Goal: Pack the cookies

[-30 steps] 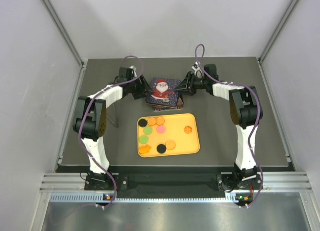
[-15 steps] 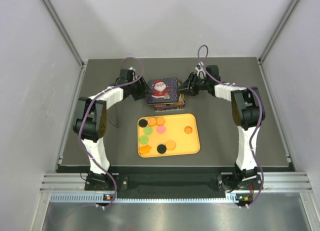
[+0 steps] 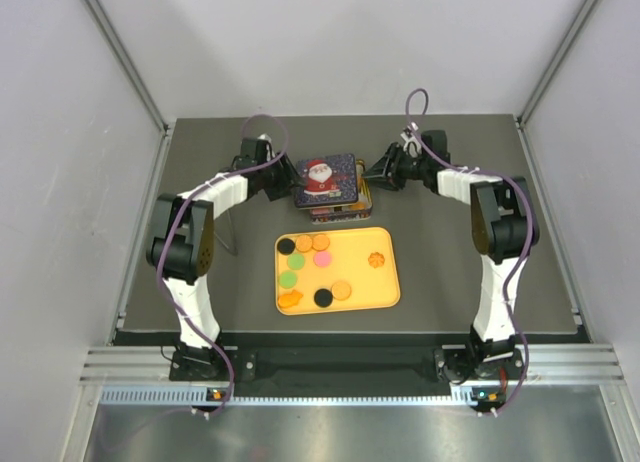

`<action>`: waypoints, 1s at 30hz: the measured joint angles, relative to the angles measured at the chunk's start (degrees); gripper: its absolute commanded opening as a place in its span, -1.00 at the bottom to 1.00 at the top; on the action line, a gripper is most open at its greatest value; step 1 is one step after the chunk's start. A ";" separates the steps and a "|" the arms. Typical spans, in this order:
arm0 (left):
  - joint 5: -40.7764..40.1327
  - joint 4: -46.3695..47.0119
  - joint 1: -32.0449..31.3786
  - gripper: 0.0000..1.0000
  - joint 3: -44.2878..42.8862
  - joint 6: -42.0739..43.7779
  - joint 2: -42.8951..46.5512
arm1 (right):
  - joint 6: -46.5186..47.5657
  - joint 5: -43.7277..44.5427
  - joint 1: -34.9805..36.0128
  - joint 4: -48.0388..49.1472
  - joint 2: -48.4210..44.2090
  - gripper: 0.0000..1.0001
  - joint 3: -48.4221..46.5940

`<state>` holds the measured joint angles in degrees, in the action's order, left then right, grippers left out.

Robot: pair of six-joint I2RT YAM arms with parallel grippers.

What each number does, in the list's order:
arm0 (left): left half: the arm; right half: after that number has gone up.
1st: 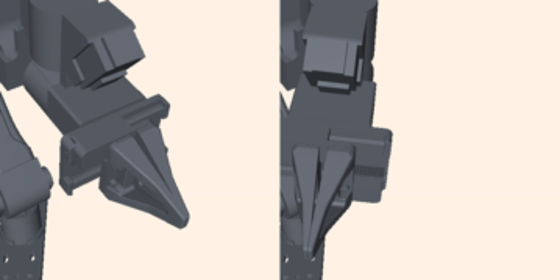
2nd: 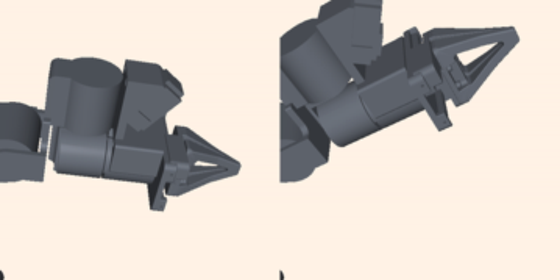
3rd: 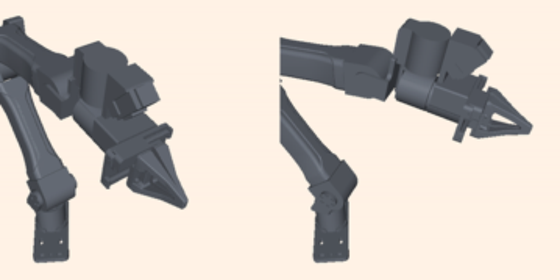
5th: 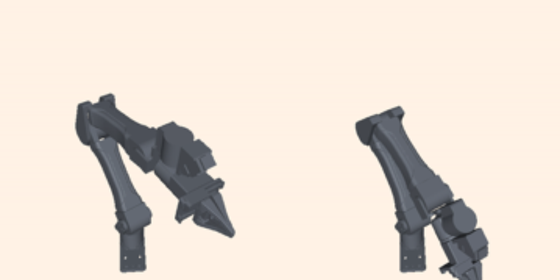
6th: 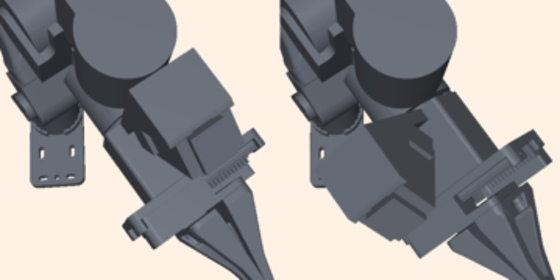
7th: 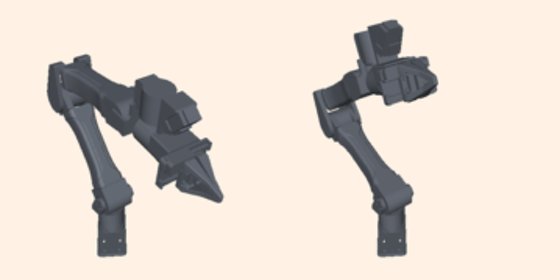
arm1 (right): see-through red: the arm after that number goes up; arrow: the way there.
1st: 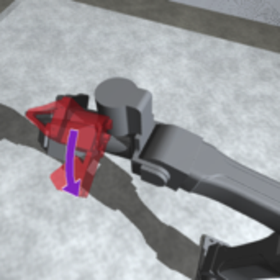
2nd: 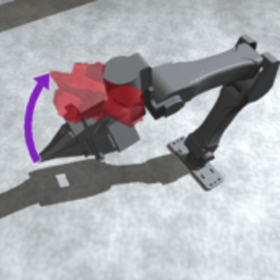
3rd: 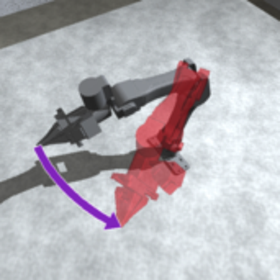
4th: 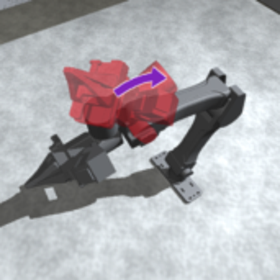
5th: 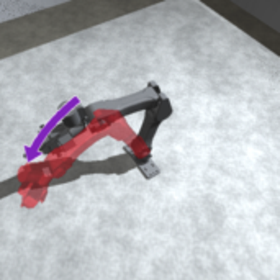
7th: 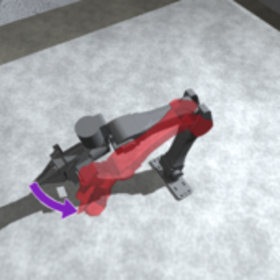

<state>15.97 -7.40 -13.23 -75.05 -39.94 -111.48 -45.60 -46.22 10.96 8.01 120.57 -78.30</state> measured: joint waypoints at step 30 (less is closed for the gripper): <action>4.59 -8.81 -2.64 0.24 -10.45 9.64 -5.40 | 7.54 10.21 3.34 -0.72 -2.08 0.35 3.06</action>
<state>20.56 -16.21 -15.88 -85.49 -30.30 -116.88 -38.06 -36.01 14.31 7.29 118.50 -75.24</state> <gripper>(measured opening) 0.613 0.676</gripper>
